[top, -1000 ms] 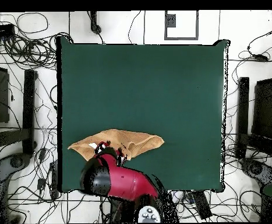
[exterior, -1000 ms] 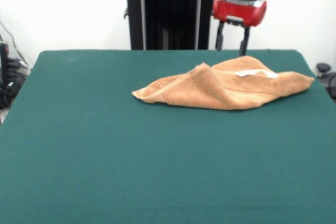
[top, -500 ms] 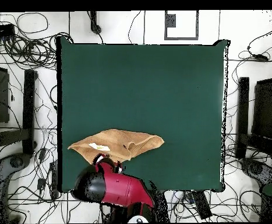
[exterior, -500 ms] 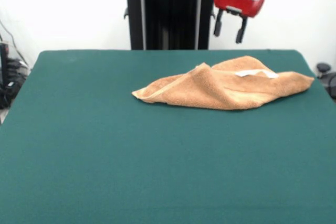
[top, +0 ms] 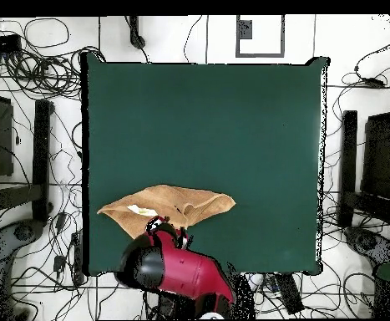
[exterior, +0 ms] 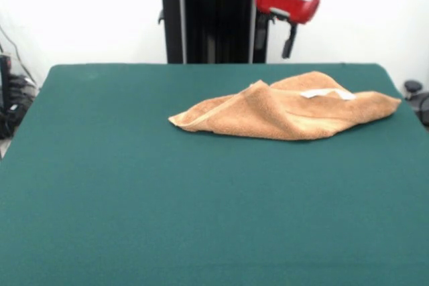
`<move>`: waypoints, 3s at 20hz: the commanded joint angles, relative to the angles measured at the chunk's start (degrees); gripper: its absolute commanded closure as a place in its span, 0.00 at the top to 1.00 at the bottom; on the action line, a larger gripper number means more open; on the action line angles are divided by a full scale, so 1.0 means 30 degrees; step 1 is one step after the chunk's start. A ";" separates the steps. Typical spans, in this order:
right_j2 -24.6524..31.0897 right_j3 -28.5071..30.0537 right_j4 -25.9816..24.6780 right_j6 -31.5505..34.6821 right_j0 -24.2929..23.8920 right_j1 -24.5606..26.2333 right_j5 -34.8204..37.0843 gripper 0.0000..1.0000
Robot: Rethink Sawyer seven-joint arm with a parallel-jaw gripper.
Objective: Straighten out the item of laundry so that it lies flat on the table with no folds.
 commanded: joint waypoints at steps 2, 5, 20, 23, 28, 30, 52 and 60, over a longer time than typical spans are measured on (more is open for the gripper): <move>0.2463 -0.0829 -0.1525 0.2229 -0.1635 0.0850 -0.3840 1.00; 0.2505 -0.1246 -0.1494 0.2257 -0.1593 0.1089 -0.3906 1.00; 0.5117 -0.1099 -0.1428 0.3004 -0.3120 0.1699 -0.4636 1.00; 0.5737 -0.0990 -0.1646 0.3221 -0.3684 0.1971 -0.5208 1.00; 0.5851 -0.0864 -0.1805 0.3178 -0.3800 0.2037 -0.5345 1.00; 0.6132 -0.0832 -0.1959 0.3149 -0.4092 0.2101 -0.5410 1.00; 0.5786 0.1132 -0.1807 0.4479 -0.4127 0.2928 -0.7344 1.00; 0.4881 0.1639 -0.1172 0.4436 -0.3198 0.2602 -0.7796 1.00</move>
